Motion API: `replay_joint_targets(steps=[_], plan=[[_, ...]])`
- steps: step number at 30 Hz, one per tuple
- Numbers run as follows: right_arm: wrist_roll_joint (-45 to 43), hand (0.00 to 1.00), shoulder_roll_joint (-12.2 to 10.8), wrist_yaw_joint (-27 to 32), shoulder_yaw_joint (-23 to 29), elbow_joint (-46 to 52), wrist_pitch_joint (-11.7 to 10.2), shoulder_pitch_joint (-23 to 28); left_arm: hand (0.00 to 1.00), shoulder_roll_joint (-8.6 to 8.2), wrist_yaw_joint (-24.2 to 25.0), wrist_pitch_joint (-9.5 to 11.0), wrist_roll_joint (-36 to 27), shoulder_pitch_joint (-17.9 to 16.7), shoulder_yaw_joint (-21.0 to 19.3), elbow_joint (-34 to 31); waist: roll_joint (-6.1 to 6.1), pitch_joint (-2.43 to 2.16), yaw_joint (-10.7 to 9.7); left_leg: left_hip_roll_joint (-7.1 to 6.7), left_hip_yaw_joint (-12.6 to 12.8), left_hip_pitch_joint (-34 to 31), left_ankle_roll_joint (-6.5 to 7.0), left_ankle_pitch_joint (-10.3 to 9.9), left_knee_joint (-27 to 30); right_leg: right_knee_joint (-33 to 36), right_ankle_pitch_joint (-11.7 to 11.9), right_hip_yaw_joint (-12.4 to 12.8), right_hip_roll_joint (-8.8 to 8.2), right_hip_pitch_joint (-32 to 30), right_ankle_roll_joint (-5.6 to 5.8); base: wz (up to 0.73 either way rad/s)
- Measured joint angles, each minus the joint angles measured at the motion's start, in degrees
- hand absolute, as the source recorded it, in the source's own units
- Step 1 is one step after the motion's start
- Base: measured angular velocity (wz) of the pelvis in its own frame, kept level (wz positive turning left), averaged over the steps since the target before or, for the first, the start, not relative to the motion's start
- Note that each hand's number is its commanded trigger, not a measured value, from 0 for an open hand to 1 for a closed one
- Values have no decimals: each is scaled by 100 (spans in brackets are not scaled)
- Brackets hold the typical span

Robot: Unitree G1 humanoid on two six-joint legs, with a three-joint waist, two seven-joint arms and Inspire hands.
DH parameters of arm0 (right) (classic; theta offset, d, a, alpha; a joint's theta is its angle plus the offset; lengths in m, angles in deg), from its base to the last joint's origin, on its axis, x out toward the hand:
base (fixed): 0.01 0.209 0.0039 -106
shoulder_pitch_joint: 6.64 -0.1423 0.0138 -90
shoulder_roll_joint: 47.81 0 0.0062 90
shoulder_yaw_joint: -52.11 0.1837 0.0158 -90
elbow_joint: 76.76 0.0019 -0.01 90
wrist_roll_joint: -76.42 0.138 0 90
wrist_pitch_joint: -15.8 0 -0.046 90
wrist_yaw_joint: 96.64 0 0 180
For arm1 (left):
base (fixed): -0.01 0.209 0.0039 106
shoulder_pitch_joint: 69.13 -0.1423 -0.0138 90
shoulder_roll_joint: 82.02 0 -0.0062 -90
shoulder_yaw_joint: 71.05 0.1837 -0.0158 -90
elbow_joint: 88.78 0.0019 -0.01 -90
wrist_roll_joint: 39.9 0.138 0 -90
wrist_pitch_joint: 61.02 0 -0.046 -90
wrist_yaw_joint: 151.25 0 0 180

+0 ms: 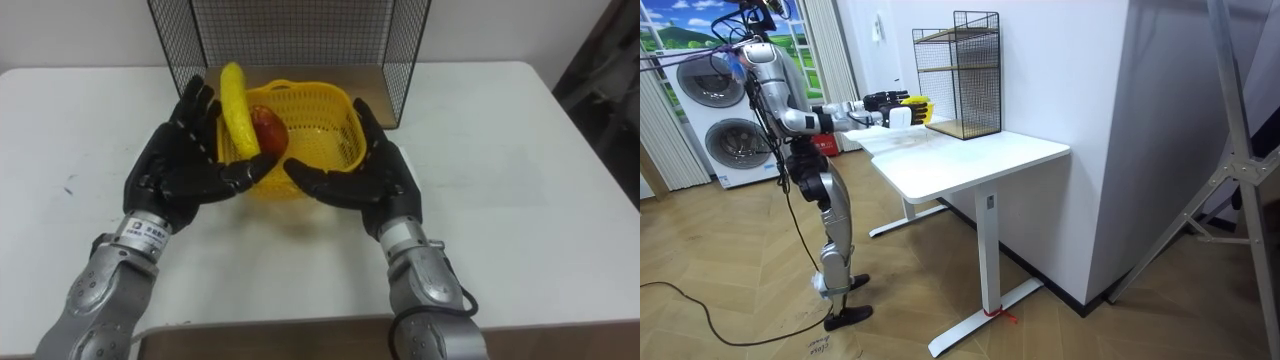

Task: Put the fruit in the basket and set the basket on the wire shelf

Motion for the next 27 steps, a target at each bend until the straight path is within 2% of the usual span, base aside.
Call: replay_joint_targets(steps=[4, 7, 9, 12, 14, 16, 17, 18, 19, 20, 21, 22, 23, 24, 25, 27], plan=[[34, 0, -5, -1, -7, 16, 0, 0, 0, -29, 0, -1, 5, 7, -22, 0, 13, 0, 17, 56, 8, -48, -19, -57, 147, 119, -2, 1, 37, -54, -1, -1], [-2, 0, -1, -55, 1, 22, 0, -7, 0, -102, 0, -5, 109, 8, -103, -35, 39, 0, 54, 198, 27, -199, -64, -251, 559, 342, -63, 9, 135, -167, -59, -10], [52, 0, -15, -137, 33, 6, 0, -6, 0, -99, 0, -5, 97, 8, -198, -58, 59, 6, 53, 347, 54, -331, -125, -501, 1038, 685, -260, 22, 227, -279, -139, -18], [30, 0, -4, -182, 38, 5, 1, -3, 0, -97, 0, -5, 94, 4, -211, -56, 94, 21, 54, 475, 68, -441, -207, -696, 1415, 1119, -508, 46, 294, -446, -229, -12], [8, 0, 1, -182, 30, 3, 4, -2, 0, -95, 0, -7, 96, 3, -218, -32, 83, 20, 47, 461, 88, -434, -239, -712, 1484, 1304, -621, 57, 299, -494, -285, -7], [-35, 0, -2, -198, 3, 3, 4, -3, 0, -86, -1, -8, 115, 2, -234, -23, 65, -4, 64, 458, 148, -423, -295, -673, 1470, 1468, -689, 155, 295, -590, -333, -11], [-81, 0, -18, -234, -6, 7, 14, -5, 0, -82, -1, -12, 102, 4, -238, -23, 55, -11, 64, 469, 168, -477, -333, -621, 1542, 1507, -714, 228, 293, -643, -367, -7], [-78, 0, -15, -253, -10, 9, 16, -7, 0, -61, -1, -17, 91, 5, -239, -24, 29, -4, 89, 495, 145, -764, -339, -463, 1961, 1506, -708, 261, 285, -636, -411, -6], [-71, 0, -9, -253, -10, 6, 25, -5, 0, -53, 0, -25, 91, 2, -243, -22, -7, 24, 105, 474, 89, -942, -331, -399, 2186, 1504, -723, 294, 254, -620, -460, -7], [-9, 0, 17, -252, 2, -13, 70, -5, 0, -56, 0, -39, 92, 5, -235, 14, -91, 31, 153, 262, -67, -1215, -321, -380, 2024, 1492, -736, 367, 158, -614, -477, -15], [9, 0, 61, -252, 41, -13, 71, -8, 0, -88, 0, -41, 75, 9, -202, 13, -121, 20, 172, 138, -168, -1471, -374, -217, 1403, 1497, -757, 419, 107, -627, -450, -34], [19, 0, 118, -253, 38, -13, 88, -7, 0, -102, 0, -41, 2, 8, -163, 13, -115, 28, 239, 94, -241, -1635, -381, 194, 715, 1515, -814, 467, 121, -647, -405, -38], [15, 0, 127, -254, 37, -13, 120, 3, 0, -103, 0, -40, -9, 4, -143, 13, -92, 10, 265, 71, -320, -1676, -373, 402, 473, 1537, -868, 479, 120, -624, -376, -61], [-4, 0, 134, -254, 38, -14, 191, 16, 0, -101, 0, -39, -6, -4, -143, 13, -84, -36, 366, 61, -411, -1655, -357, 767, 355, 1638, -991, 536, 125, -610, -316, -44], [-9, 0, 144, -254, 39, -12, 212, 16, 0, -72, 0, -38, -6, 5, -139, 9, -42, -97, 366, 33, -445, -1638, -331, 882, 356, 1667, -1043, 554, 129, -596, -288, -33], [27, 0, 125, -254, -21, -6, 214, 16, 0, 2, 0, -13, -14, 44, -154, 9, -296, -86, 323, -92, -431, -1567, -293, 959, 416, 1680, -1167, 613, 38, -501, -179, -4]])
